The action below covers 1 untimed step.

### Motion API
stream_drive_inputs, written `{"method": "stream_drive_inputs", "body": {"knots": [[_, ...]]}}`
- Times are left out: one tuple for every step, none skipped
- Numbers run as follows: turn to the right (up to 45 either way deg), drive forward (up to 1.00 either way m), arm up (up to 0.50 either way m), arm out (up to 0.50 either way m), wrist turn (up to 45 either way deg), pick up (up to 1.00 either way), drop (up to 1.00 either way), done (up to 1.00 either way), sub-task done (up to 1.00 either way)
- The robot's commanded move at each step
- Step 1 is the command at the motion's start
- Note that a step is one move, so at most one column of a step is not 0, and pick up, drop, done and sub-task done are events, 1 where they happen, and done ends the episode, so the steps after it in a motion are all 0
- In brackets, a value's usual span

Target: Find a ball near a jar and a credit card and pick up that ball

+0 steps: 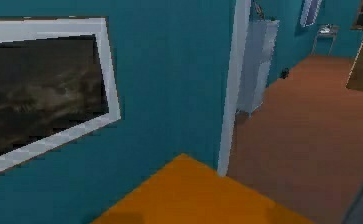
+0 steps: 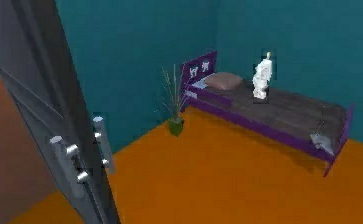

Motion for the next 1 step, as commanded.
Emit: {"method": "stream_drive_inputs", "body": {"knots": [[0.0,0.1,0.0,0.0,0.0,0.0,0.0,0.0,0.0]]}}
